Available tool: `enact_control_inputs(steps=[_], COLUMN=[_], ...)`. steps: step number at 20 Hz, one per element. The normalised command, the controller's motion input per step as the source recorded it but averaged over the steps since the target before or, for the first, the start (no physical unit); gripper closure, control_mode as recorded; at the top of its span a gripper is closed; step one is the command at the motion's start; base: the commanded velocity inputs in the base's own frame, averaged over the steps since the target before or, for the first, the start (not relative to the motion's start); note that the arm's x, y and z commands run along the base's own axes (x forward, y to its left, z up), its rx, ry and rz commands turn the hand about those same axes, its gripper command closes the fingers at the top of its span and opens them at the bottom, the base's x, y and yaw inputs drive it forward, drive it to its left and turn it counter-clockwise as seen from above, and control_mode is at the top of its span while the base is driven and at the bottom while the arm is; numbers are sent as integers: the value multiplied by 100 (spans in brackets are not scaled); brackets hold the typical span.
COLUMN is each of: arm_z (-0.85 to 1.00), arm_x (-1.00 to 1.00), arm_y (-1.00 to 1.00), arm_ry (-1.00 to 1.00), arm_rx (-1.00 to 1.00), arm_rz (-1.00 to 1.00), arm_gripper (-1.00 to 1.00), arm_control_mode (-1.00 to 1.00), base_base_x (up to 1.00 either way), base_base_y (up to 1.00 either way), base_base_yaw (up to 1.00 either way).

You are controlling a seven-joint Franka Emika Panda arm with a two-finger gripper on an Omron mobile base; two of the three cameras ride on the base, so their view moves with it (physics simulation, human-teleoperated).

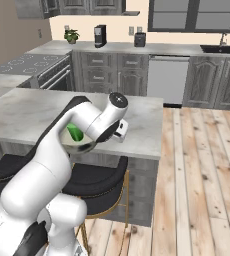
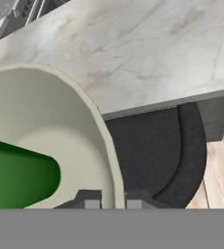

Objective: Place the cup inside the bowl on the dining table and move the bowl to any counter.

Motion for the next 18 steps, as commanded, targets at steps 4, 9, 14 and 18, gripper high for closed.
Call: enact_control_inputs(steps=[4, 9, 14, 18], arm_z=[0, 0, 0, 0], arm_x=[0, 0, 0, 0], arm_y=[0, 0, 0, 0], arm_ry=[0, 0, 0, 0], arm_rx=[0, 0, 0, 0], arm_rz=[0, 0, 0, 0], arm_gripper=[100, 100, 100, 100], arm_control_mode=[100, 100, 100, 100], base_base_x=[0, 27, 69, 48], base_base_y=[0, 4, 6, 1], base_base_yaw=[0, -1, 0, 0])
